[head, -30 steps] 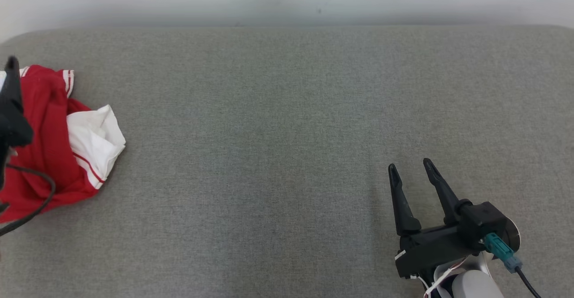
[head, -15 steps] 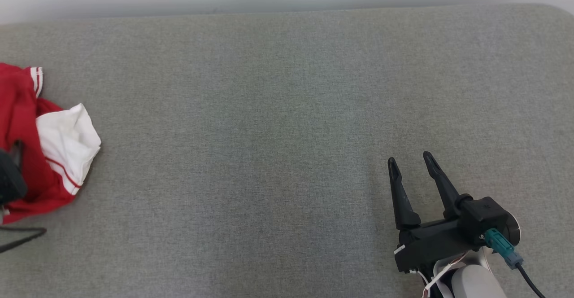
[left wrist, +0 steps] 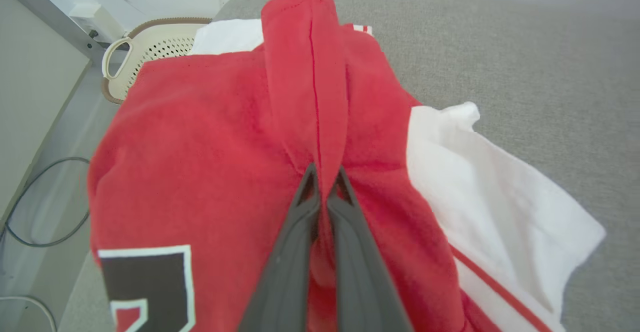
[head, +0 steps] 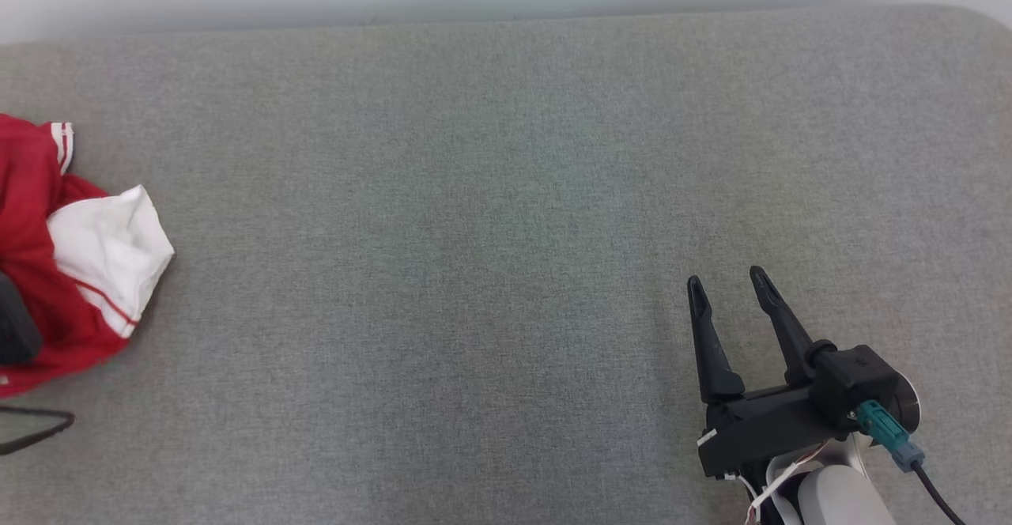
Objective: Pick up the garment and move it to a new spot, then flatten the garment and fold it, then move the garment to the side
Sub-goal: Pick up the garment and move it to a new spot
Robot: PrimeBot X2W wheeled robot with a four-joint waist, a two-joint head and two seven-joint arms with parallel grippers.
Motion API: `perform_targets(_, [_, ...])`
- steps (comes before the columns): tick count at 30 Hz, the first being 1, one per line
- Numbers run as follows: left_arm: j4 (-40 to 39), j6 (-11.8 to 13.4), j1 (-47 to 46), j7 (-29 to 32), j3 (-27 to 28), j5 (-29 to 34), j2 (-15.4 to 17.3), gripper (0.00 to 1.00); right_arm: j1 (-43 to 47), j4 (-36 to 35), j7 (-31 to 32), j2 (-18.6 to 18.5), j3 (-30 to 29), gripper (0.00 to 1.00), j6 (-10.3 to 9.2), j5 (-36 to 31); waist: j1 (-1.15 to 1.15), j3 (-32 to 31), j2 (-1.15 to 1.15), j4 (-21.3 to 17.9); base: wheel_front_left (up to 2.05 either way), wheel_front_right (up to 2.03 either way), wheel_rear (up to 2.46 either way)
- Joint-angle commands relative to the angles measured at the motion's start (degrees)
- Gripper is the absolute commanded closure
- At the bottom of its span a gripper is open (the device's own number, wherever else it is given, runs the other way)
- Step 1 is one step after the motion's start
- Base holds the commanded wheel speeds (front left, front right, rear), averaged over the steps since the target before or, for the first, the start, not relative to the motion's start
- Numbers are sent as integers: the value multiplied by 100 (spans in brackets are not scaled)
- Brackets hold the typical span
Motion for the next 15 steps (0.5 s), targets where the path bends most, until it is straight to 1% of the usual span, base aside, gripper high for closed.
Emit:
perform_targets(1, [-45,-16,-47,-117,-31,43,55,100,36,11,-34,9,11,0,2,-13,0,-65,0,38,0,0,0])
perform_targets(7, [-284,-9,-261,-639,-171,188,83,100,97,97,-72,22,17,0,2,52,0,-292,0,135,0,0,0])
perform_targets(15, [-808,-55,-644,-1062,-349,275,104,100,164,216,-135,47,59,0,2,147,0,-561,0,178,0,0,0])
